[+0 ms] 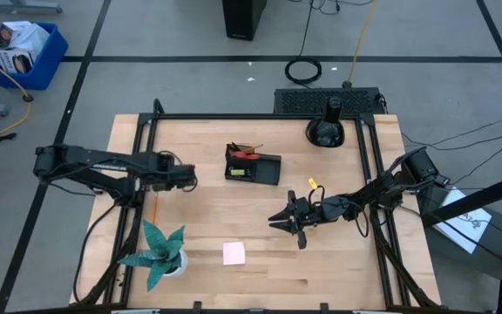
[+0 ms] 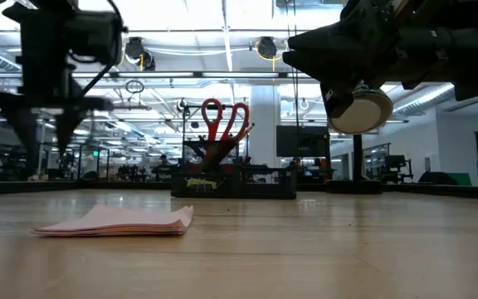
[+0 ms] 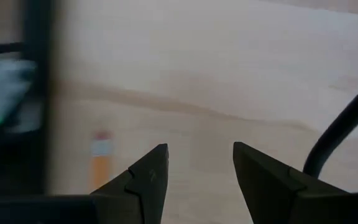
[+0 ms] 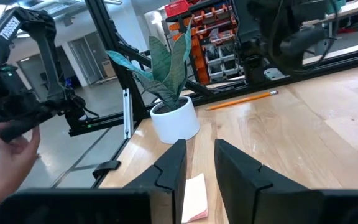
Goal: Pick and place office supplies into organizer
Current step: Put the orange pencil into the black desk organizer
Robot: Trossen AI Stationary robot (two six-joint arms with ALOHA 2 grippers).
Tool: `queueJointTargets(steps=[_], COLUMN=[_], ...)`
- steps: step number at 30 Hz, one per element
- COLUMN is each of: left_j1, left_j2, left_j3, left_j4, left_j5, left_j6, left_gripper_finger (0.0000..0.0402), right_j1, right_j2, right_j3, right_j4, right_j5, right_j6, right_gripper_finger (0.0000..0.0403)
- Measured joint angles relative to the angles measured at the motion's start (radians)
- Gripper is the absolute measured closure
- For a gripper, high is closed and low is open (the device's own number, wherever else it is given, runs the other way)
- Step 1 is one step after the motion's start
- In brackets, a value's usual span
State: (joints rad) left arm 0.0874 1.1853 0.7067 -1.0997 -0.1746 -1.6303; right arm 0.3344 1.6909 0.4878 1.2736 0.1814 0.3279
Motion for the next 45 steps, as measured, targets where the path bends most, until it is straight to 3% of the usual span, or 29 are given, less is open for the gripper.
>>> queueJointTargets(steps=[4, 10, 20, 27, 36, 41, 45], left_j1=[-0.015, -0.08, -0.183, -0.215, -0.266, -0.346, -0.444], left_j2=[0.056, 0.074, 0.073, 0.147, 0.183, 0.181, 0.181], left_j3=[0.0, 0.0, -0.003, -0.003, -0.003, -0.003, -0.003], left_j4=[-0.118, -0.078, -0.084, -0.088, -0.084, -0.091, -0.134], left_j5=[0.033, 0.059, 0.008, 0.003, 0.079, 0.088, 0.133], left_j6=[-0.097, -0.13, -0.284, -0.283, -0.253, -0.372, -0.627], left_gripper_finger=[0.0218, 0.0218, 0.0218, 0.0218, 0.0218, 0.0218, 0.0218], right_j1=[0.0, 0.0, 0.0, 0.0, 0.0, 0.0, 0.0], right_j2=[0.0, 0.0, 0.0, 0.0, 0.0, 0.0, 0.0], right_j3=[0.0, 0.0, 0.0, 0.0, 0.0, 0.0, 0.0], right_j4=[0.0, 0.0, 0.0, 0.0, 0.0, 0.0, 0.0], right_j5=[0.0, 0.0, 0.0, 0.0, 0.0, 0.0, 0.0], right_j6=[0.0, 0.0, 0.0, 0.0, 0.0, 0.0, 0.0], right_gripper_finger=[0.033, 0.033, 0.033, 0.033, 0.033, 0.033, 0.033])
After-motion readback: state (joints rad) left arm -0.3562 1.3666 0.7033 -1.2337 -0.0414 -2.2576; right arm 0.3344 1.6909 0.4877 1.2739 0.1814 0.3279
